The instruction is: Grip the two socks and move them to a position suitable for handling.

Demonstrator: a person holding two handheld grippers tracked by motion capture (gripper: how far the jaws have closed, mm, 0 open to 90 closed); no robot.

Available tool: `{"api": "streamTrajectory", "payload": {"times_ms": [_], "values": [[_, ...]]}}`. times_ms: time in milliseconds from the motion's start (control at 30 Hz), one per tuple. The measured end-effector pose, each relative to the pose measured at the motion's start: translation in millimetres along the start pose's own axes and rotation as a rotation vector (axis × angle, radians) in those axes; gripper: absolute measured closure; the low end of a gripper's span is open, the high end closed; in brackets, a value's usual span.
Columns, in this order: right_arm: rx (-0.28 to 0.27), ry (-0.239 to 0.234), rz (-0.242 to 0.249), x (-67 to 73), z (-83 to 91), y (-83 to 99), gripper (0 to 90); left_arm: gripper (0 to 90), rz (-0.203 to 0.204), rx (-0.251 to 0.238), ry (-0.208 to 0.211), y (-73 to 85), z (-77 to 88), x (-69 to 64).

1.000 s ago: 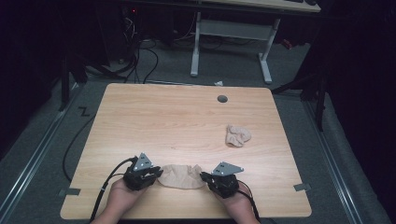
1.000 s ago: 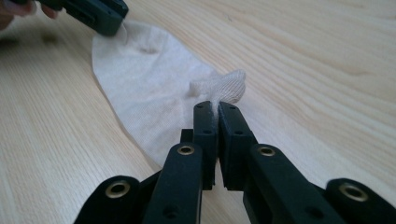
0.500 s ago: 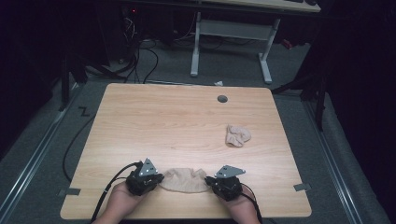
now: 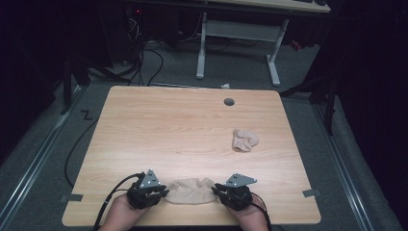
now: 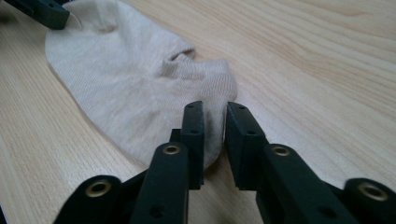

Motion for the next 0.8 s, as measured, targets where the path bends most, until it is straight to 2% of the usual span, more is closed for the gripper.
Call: {"api": "streamTrajectory", "payload": {"times_ms": [167,233,367,433,533,567,667,800], "values": [[-0.026,0.023,-0.014,-4.5,3.6,-3.1,70.4,63.6,0.03,-0.042,-0.022,-1.9,6.4,10.9],[-0.044,0.043,-0.046,-12.7,5.6,-4.6,67.5,60.4,0.046,-0.064,-0.048,-2.2,10.1,18.5],[-0.056,0.062,-0.075,-21.9,7.1,-4.8,64.2,56.6,0.095,-0.101,-0.076,-0.4,17.0,33.8],[-0.068,0.088,-0.088,-30.4,9.8,-6.4,61.6,52.3,0.101,-0.104,-0.099,1.2,19.5,40.0],[-0.073,0.091,-0.091,-35.4,10.8,-10.1,60.8,50.0,0.106,-0.115,-0.13,2.2,22.6,48.8],[-0.077,0.083,-0.081,-41.0,11.3,-18.2,61.3,49.7,0.114,-0.126,-0.14,2.4,24.1,54.4],[-0.086,0.091,-0.072,-45.5,12.1,-26.6,61.1,49.3,0.125,-0.13,-0.153,3.4,25.6,61.1],[-0.127,0.104,-0.064,-54.3,10.5,-55.1,59.8,45.1,0.147,-0.132,-0.172,7.0,30.1,72.9]]}}
Point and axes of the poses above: each handheld gripper's, and its own axes: z roughly backward along the jaws, y roughly out of its underside, x roughly to its left, the point moved 7 cm from there along -z, roughly forward along the jaws, and after that the axes turned 3 degrees about y, right-handed, at the moved point
